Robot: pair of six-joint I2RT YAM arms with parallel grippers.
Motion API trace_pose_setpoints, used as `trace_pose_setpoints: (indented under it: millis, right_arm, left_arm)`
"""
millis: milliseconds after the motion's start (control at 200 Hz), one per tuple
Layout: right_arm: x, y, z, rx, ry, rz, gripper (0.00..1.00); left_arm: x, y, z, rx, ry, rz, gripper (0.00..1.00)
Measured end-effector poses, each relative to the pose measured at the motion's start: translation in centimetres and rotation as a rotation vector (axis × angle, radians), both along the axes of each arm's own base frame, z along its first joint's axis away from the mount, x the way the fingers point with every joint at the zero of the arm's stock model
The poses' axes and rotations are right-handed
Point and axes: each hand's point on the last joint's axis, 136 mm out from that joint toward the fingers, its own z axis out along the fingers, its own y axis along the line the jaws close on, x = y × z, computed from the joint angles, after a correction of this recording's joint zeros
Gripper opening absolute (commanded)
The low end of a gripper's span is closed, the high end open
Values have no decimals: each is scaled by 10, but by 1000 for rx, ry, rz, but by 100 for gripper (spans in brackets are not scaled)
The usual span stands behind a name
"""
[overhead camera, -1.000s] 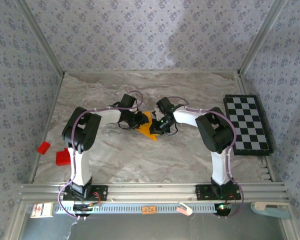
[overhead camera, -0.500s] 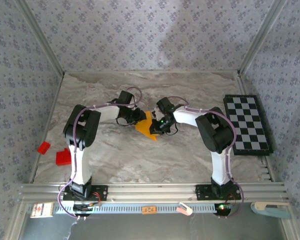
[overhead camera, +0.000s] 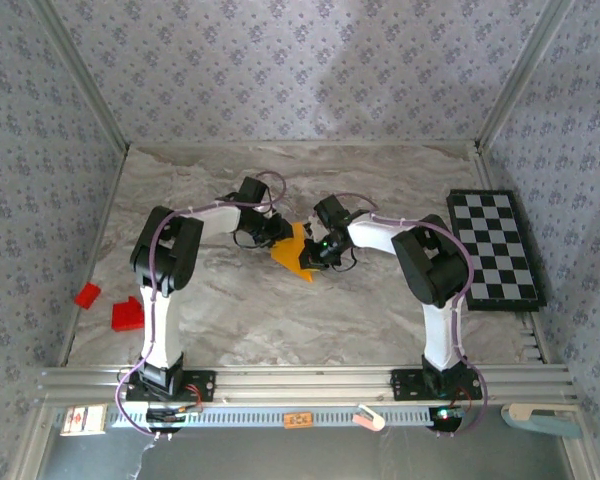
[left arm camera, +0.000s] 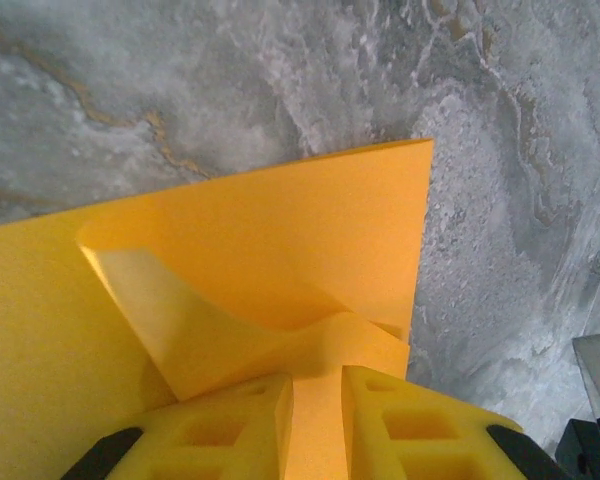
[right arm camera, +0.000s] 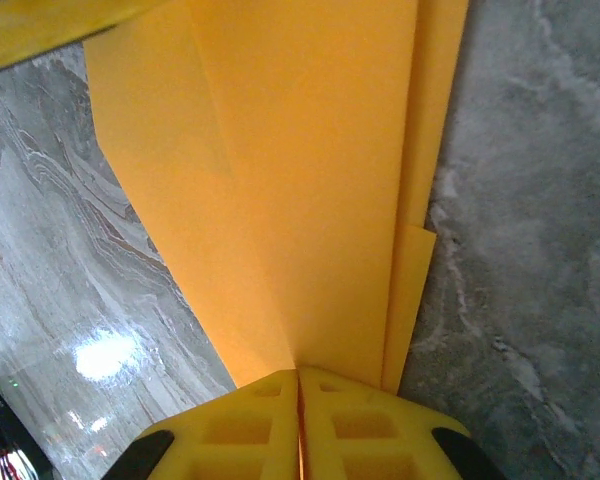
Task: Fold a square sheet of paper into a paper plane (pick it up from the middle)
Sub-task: Fourth fold the wing at the center of the table.
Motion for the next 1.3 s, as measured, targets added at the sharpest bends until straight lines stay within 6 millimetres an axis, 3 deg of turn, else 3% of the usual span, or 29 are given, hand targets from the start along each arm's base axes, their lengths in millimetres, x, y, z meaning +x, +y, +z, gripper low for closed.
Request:
trace_pose_setpoints:
  millis: [470, 610, 705, 875, 1024, 1114, 1299]
  right_arm:
    - [-1, -1, -1, 3, -7, 3, 10]
    - [1, -1, 2, 5, -10, 2, 10]
    - [1, -1, 2, 3, -9, 7, 10]
    - [-1, -2, 4, -6, -9, 27, 10]
    - [-1, -2, 4, -17, -9, 59, 10]
    - [-2, -3, 5, -22, -10, 82, 9]
    - [-4, -4, 5, -25, -17, 117, 9]
  left_arm:
    - [62, 36, 4, 80, -76, 86, 23]
    - [86, 59, 12, 142, -139, 143, 23]
    - [91, 73, 21, 164, -164, 175, 23]
    - [70, 75, 63, 131, -228, 190, 24]
    - [43, 47, 94, 50, -281, 152, 22]
    - [26, 26, 88, 21, -262, 110, 20]
    - [-7, -1, 50, 29, -156, 55, 15]
